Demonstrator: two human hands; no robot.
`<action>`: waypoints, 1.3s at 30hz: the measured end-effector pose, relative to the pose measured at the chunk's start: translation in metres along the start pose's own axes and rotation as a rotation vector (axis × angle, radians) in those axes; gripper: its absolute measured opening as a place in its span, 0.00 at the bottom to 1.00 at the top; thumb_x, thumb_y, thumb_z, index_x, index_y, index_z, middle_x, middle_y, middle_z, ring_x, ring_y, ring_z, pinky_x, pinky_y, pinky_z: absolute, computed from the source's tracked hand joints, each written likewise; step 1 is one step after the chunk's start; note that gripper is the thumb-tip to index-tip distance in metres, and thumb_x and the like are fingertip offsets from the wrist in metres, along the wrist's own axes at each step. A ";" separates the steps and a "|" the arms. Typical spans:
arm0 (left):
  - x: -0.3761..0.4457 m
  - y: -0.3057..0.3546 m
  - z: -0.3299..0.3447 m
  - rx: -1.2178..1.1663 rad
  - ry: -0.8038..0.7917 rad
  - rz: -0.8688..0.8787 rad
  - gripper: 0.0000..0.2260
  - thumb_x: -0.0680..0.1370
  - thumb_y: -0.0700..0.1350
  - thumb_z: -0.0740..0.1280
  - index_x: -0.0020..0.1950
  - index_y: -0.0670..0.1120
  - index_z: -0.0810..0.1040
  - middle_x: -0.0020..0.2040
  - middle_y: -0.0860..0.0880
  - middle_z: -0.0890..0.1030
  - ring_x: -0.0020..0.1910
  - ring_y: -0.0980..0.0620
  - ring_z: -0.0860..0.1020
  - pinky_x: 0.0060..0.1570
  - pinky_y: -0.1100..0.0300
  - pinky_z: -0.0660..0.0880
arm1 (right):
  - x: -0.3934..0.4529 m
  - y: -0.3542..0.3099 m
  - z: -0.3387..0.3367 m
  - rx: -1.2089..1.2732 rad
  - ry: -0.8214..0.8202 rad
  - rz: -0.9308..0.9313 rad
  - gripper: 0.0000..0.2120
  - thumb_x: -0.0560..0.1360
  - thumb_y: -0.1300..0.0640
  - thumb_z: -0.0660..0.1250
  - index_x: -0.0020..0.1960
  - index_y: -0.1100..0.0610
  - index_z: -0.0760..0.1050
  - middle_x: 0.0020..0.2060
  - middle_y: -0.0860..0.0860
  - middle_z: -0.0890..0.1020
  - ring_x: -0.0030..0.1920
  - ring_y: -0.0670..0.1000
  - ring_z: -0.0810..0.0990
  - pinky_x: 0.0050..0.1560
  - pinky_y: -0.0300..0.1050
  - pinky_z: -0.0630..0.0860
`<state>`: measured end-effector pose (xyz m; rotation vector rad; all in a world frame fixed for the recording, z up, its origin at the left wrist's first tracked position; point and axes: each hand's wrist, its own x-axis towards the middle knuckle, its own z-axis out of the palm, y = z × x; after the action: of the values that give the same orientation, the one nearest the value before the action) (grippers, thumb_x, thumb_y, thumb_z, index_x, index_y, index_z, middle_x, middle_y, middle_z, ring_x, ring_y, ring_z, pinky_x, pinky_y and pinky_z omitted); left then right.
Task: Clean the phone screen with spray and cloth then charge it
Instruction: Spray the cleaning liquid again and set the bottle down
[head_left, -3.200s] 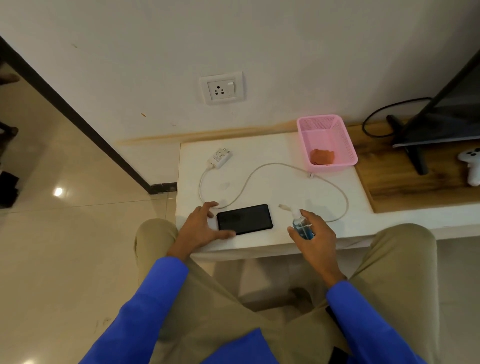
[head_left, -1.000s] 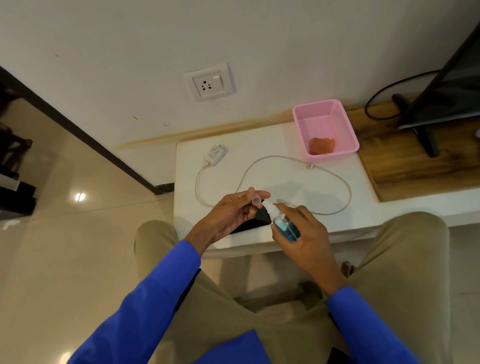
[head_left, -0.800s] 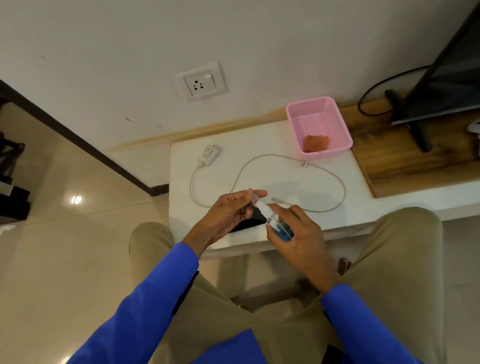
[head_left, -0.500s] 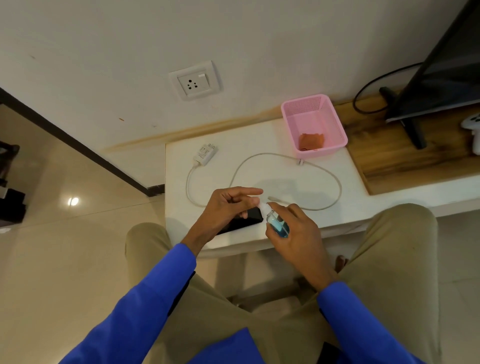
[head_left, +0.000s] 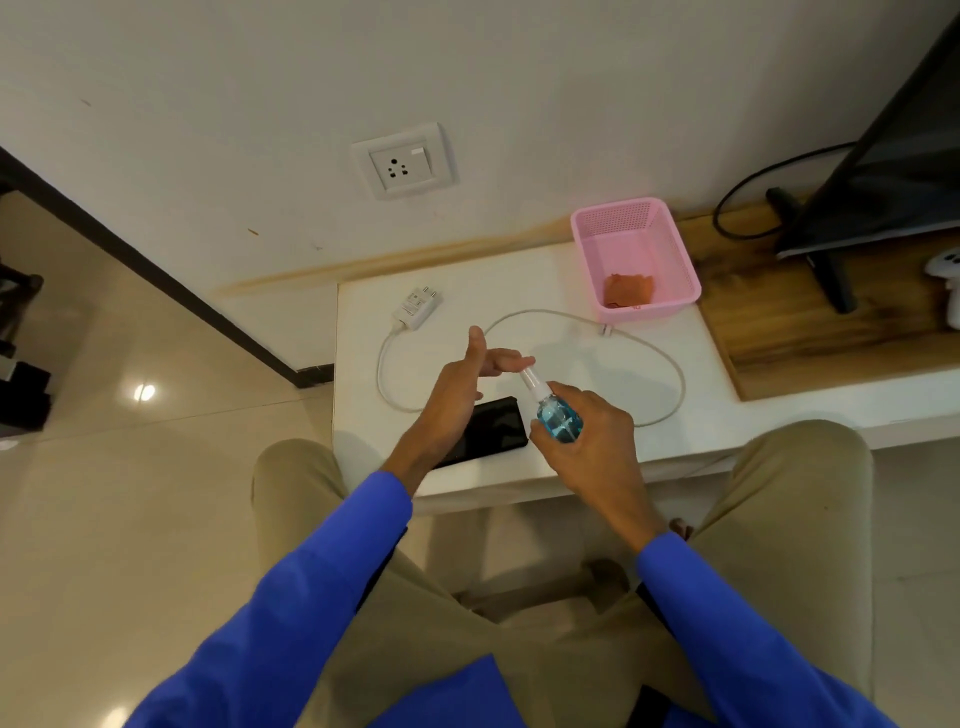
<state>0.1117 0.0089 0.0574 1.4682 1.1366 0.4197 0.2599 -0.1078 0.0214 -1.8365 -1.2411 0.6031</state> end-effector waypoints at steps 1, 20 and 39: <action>0.003 0.002 -0.007 0.038 -0.063 0.006 0.35 0.83 0.70 0.38 0.60 0.65 0.85 0.65 0.66 0.80 0.66 0.63 0.77 0.67 0.49 0.70 | 0.002 0.001 -0.002 0.003 -0.020 0.009 0.27 0.75 0.50 0.76 0.72 0.51 0.74 0.46 0.46 0.81 0.42 0.47 0.82 0.44 0.43 0.85; -0.004 -0.112 -0.077 -0.521 0.327 -0.189 0.37 0.83 0.70 0.49 0.61 0.43 0.84 0.51 0.41 0.86 0.32 0.52 0.76 0.28 0.63 0.67 | 0.249 -0.008 -0.092 -0.186 0.257 0.078 0.13 0.73 0.56 0.77 0.53 0.61 0.80 0.50 0.56 0.86 0.50 0.56 0.86 0.53 0.48 0.81; 0.008 -0.128 -0.069 -0.451 0.439 -0.294 0.36 0.85 0.67 0.47 0.46 0.41 0.84 0.37 0.48 0.84 0.29 0.54 0.76 0.29 0.64 0.68 | 0.297 0.045 -0.044 -0.378 0.053 0.078 0.15 0.75 0.54 0.76 0.58 0.59 0.78 0.52 0.56 0.85 0.52 0.56 0.84 0.49 0.46 0.79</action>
<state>0.0094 0.0345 -0.0426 0.8181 1.4637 0.7577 0.4351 0.1403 0.0247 -2.2053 -1.3194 0.3752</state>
